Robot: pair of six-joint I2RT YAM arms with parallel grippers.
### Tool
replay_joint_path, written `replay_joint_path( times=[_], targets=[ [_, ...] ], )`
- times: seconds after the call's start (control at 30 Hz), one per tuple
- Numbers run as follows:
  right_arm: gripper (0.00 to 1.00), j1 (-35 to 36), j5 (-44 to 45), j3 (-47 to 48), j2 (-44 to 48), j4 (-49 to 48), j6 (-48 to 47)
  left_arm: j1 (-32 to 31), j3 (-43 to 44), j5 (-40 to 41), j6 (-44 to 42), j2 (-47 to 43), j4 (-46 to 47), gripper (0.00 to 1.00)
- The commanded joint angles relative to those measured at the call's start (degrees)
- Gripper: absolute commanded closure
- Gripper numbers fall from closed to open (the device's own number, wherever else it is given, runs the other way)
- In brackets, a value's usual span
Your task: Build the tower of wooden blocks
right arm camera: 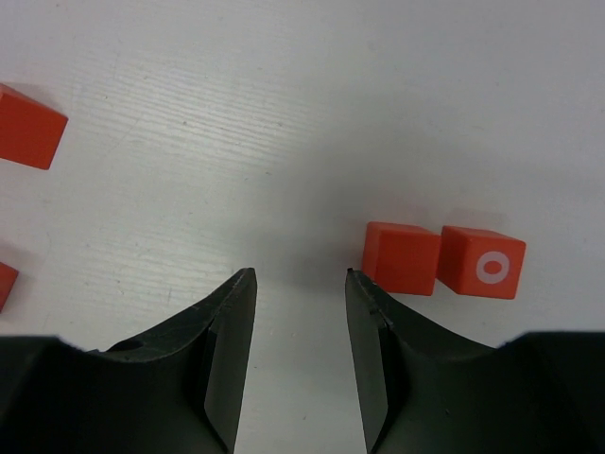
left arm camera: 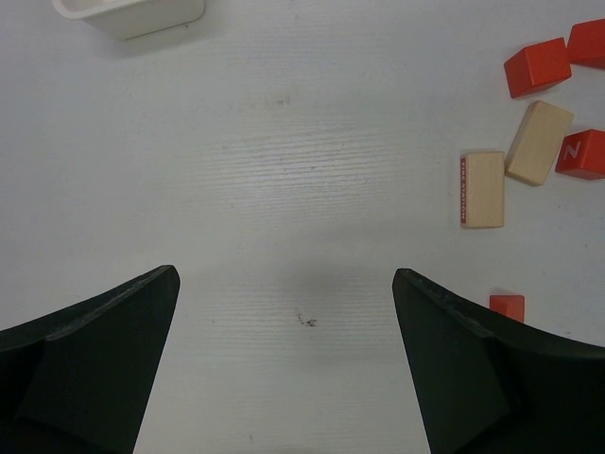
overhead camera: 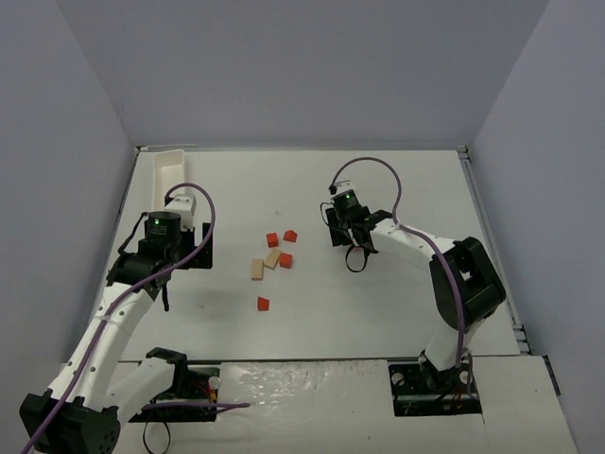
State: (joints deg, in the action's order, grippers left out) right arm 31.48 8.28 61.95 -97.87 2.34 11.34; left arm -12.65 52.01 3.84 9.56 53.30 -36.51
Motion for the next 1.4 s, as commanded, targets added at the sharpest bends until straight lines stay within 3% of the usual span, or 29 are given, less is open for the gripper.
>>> replay_joint_path(
  times=[0.0, 1.37],
  targets=[
    [0.6, 0.4, 0.1, 2.5, -1.8, -1.7, 2.7, 0.0, 1.4, -0.5, -0.5, 0.2, 2.9, 0.05],
    [0.61, -1.4, 4.6, 3.3, -8.6, -3.8, 2.0, 0.0, 1.3, -0.4, -0.6, 0.5, 2.8, 0.05]
  ],
)
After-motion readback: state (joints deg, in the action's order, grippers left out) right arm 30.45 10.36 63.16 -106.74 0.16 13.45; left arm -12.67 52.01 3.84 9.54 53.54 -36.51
